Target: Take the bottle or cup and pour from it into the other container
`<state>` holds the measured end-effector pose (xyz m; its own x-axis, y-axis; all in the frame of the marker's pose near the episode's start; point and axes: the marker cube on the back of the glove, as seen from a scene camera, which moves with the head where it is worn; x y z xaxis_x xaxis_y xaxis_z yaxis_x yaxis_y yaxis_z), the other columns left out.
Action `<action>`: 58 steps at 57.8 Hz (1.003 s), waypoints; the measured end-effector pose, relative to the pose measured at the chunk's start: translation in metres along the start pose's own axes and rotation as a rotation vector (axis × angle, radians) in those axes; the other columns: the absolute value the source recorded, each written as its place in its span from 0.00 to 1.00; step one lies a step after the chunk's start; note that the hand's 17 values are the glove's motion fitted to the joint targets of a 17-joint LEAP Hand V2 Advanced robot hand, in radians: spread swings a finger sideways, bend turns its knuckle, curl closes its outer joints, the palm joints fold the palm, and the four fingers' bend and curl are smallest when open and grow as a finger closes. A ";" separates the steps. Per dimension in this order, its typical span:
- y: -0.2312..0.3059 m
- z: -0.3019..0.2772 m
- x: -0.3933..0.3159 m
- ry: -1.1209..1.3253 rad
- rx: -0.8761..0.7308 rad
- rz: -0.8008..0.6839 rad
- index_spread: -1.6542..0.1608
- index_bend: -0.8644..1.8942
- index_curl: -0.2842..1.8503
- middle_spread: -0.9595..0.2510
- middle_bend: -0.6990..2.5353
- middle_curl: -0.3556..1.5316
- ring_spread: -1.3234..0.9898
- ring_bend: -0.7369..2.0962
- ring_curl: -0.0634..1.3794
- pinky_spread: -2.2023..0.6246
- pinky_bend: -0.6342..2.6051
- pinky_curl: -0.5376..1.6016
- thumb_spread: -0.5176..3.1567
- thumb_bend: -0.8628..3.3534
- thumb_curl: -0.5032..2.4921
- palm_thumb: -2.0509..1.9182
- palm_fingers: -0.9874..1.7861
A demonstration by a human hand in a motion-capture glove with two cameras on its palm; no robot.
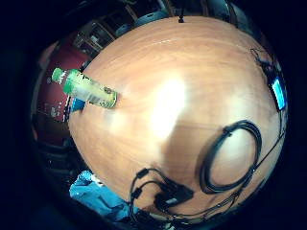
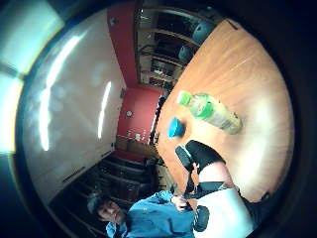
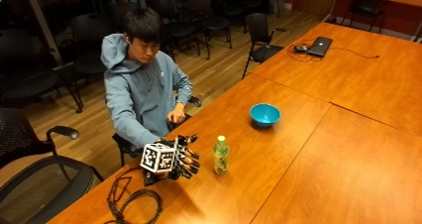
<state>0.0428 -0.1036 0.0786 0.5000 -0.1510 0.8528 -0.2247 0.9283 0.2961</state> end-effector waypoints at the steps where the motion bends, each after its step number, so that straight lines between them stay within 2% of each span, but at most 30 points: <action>1: -0.002 0.004 -0.001 -0.003 -0.004 0.001 0.72 0.37 0.25 0.80 0.27 0.35 0.62 0.40 0.23 0.88 0.39 0.37 0.38 0.20 0.28 0.69 0.40; 19: -0.025 0.065 -0.012 -0.041 -0.077 -0.012 0.72 0.37 0.25 0.80 0.27 0.35 0.61 0.40 0.24 0.88 0.39 0.37 0.38 0.20 0.28 0.69 0.40; 58: -0.042 0.106 -0.020 -0.074 -0.116 -0.019 0.73 0.37 0.25 0.81 0.27 0.35 0.61 0.40 0.24 0.87 0.39 0.38 0.38 0.20 0.28 0.69 0.41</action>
<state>-0.0461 -0.1752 0.0948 0.4393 -0.1893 0.8782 -0.1155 0.9575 0.2642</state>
